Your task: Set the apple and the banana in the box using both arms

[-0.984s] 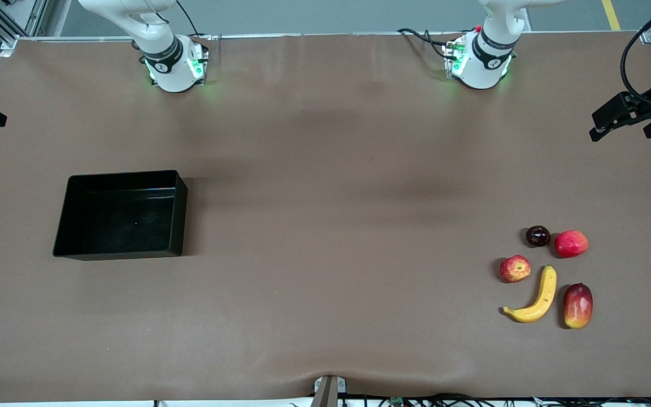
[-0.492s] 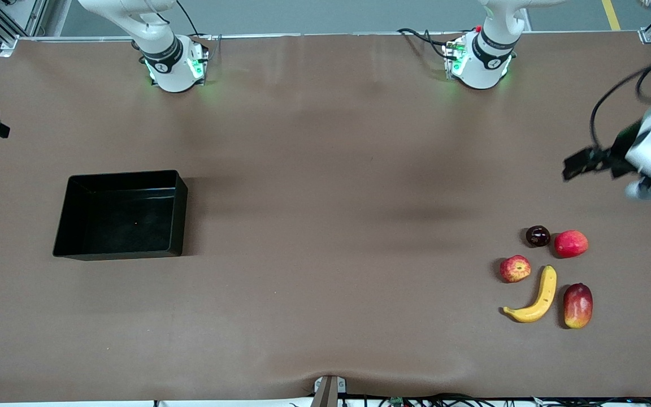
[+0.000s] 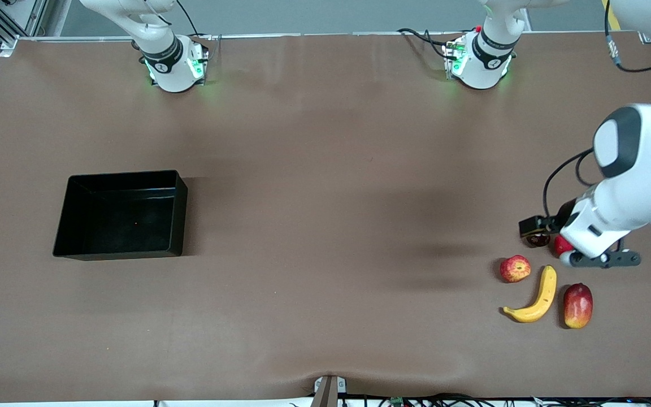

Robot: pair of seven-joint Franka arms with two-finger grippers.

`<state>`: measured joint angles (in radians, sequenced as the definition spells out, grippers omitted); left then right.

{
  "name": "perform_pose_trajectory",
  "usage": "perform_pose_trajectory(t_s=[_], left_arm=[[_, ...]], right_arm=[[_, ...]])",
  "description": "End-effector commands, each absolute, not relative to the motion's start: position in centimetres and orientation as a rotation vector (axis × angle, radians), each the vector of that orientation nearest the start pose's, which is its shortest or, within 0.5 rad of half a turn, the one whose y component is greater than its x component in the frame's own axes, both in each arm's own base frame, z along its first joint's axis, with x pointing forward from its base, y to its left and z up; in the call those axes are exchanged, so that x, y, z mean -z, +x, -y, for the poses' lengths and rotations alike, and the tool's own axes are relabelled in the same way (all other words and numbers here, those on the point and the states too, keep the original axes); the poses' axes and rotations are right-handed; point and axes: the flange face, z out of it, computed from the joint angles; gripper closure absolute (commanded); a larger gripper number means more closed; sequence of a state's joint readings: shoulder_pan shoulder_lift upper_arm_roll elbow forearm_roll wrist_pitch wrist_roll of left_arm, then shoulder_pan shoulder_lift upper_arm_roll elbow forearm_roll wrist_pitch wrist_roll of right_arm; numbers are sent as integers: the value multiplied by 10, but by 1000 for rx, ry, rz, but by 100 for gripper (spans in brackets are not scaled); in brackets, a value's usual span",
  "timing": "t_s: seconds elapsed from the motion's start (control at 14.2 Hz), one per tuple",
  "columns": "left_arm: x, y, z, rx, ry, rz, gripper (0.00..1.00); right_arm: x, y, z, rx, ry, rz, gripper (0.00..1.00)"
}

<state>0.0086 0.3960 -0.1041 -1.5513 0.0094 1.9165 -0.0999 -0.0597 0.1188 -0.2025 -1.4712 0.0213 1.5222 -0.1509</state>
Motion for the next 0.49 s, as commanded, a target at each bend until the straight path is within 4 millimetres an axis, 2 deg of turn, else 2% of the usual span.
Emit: perform_pose_trajectory(t_s=[0.0,0.07,0.14,0.21,0.28,0.42], left_arm=[[-393,684,52,9,-3098,-43,0],[-382,688,53,31,-3066,-80,0],[-368,693,53,36,-3050,-97,0],[-356,698,53,60,-3049,-96,0],[-345,702,53,86,-3053,-96,0],[-316,710,49,120,-3061,-100,0]], right_arm=[[-569,584,162,-166,-3131,-145,0],[-560,590,162,-170,-3139,-61,0],[-556,594,166,-145,-3145,-47,0],[-540,601,170,-151,-3138,-59,0],[-520,607,185,-165,-3131,-93,0],[-481,617,201,-196,-3074,-139,0]])
